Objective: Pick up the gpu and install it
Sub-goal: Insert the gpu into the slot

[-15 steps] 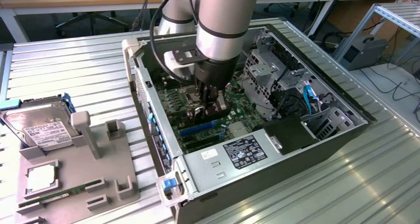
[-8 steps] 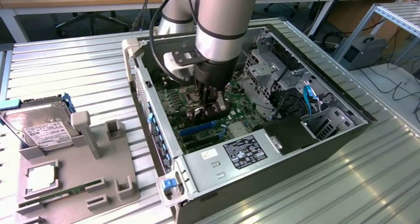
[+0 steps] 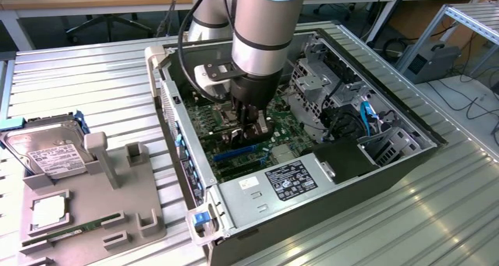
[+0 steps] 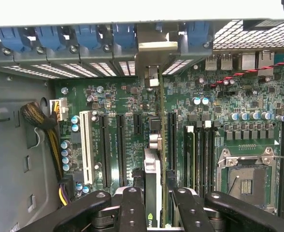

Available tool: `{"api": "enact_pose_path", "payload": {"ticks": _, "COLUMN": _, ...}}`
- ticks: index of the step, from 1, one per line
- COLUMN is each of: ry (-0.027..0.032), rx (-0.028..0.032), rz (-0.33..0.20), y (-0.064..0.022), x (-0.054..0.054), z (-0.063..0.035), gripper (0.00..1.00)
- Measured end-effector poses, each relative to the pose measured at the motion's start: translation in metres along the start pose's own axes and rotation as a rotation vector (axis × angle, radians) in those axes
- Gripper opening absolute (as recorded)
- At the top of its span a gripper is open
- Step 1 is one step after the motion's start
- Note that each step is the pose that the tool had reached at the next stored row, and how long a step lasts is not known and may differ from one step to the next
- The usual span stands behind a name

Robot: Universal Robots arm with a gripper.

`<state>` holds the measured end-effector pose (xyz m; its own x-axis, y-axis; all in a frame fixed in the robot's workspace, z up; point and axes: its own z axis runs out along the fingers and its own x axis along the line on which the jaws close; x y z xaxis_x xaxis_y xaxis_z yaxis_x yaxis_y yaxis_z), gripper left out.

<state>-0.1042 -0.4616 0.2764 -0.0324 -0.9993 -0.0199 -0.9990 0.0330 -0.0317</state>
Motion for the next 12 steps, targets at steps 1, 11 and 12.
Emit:
{"api": "enact_pose_path", "payload": {"ticks": 1, "ry": -0.0001, "rx": -0.0025, "rz": 0.000, "y": -0.0009, "x": 0.0000, "z": 0.0002, "gripper": 0.27}}
{"api": "enact_pose_path", "payload": {"ticks": 11, "ry": 0.0004, "rx": -0.0277, "rz": 0.002, "y": -0.0029, "x": 0.0000, "z": 0.0028, "gripper": 0.27}}
{"api": "enact_pose_path", "payload": {"ticks": 12, "ry": 0.0006, "rx": -0.0301, "rz": 0.002, "y": -0.0029, "x": 0.0000, "z": 0.0028, "gripper": 0.27}}
